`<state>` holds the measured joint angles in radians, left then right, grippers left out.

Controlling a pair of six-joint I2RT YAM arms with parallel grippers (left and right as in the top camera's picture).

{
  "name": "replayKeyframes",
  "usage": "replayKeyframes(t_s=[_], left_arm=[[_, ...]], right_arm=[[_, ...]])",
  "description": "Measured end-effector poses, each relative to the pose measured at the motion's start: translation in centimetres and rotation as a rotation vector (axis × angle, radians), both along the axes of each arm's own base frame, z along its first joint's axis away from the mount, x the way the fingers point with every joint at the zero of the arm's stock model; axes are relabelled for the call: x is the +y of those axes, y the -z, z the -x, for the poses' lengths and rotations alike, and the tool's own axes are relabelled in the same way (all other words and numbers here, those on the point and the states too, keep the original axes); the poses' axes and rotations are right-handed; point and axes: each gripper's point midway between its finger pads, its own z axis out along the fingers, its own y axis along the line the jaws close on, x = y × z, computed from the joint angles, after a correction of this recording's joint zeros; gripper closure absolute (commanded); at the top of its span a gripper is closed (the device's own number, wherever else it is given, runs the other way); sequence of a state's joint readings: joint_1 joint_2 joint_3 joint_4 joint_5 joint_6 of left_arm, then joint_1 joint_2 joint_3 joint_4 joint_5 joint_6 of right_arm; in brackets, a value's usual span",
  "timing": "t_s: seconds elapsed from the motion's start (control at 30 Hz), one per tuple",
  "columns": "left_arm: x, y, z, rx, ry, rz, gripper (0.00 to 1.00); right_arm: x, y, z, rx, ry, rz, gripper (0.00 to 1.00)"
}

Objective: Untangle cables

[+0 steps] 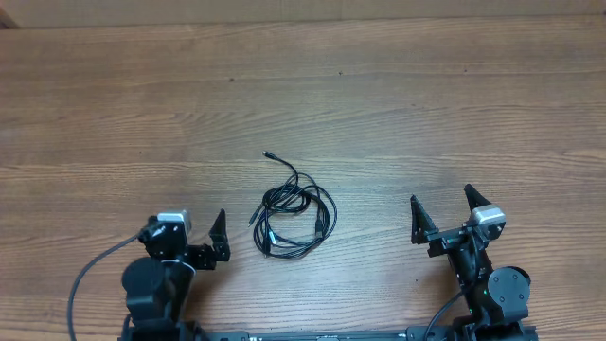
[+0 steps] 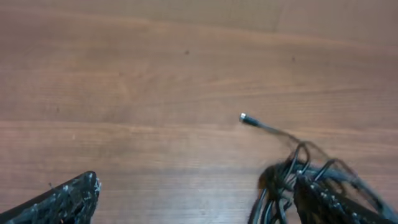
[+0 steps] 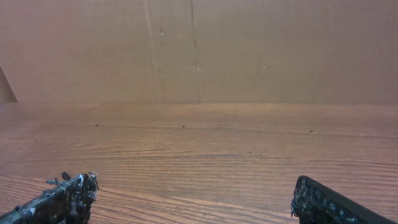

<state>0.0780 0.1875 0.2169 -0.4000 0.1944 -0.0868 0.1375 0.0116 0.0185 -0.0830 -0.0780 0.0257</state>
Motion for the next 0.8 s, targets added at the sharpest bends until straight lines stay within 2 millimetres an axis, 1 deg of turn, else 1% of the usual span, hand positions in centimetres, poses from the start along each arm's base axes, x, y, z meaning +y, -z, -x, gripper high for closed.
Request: replayKeyframes(t_s=[0.1, 0.13, 0.2, 0.3, 0.33, 0.4, 0.53, 0.57, 0.63, 0.7, 0.8], left_arm=[[0.0, -3.5, -0.1, 0.012, 0.0, 0.001, 0.01], [0.0, -5.2, -0.2, 0.02, 0.0, 0.002, 0.0], [-0.1, -7.7, -0.4, 0.053, 0.005, 0.006, 0.0], [-0.2, -9.9, -0.7, 0.189, 0.014, 0.022, 0.0], [-0.2, -10.5, -1.1, 0.201, 0.013, 0.022, 0.0], [-0.2, -11.4, -1.4, 0.318, 0.014, 0.033, 0.0], [-0.2, -12.1, -1.9, 0.521, 0.016, 0.052, 0.0], [-0.1, -12.0, -2.2, 0.598, 0.015, 0.058, 0.0], [-0.1, -11.5, -2.2, 0.692, 0.013, 0.066, 0.0], [-0.1, -11.2, -3.4, 0.738, 0.016, 0.072, 0.0], [-0.2, -9.6, -4.6, 0.804, 0.025, 0.088, 0.01]], right_arm=[[0.0, 0.0, 0.0, 0.0, 0.0, -0.001, 0.0], [0.0, 0.0, 0.0, -0.002, 0.0, 0.0, 0.0], [0.0, 0.0, 0.0, -0.001, 0.0, -0.001, 0.0], [0.0, 0.0, 0.0, 0.0, 0.0, 0.0, 0.0], [0.0, -0.1, 0.0, -0.002, 0.0, -0.001, 0.0], [0.0, 0.0, 0.0, -0.001, 0.0, -0.001, 0.0], [0.0, 0.0, 0.0, -0.001, 0.001, 0.0, 0.0], [0.0, 0.0, 0.0, -0.002, 0.001, -0.001, 0.0], [0.0, 0.0, 0.0, -0.001, 0.001, -0.001, 0.0], [0.0, 0.0, 0.0, -0.001, 0.001, 0.0, 0.0], [0.0, 0.0, 0.0, -0.001, 0.001, -0.001, 0.0]])
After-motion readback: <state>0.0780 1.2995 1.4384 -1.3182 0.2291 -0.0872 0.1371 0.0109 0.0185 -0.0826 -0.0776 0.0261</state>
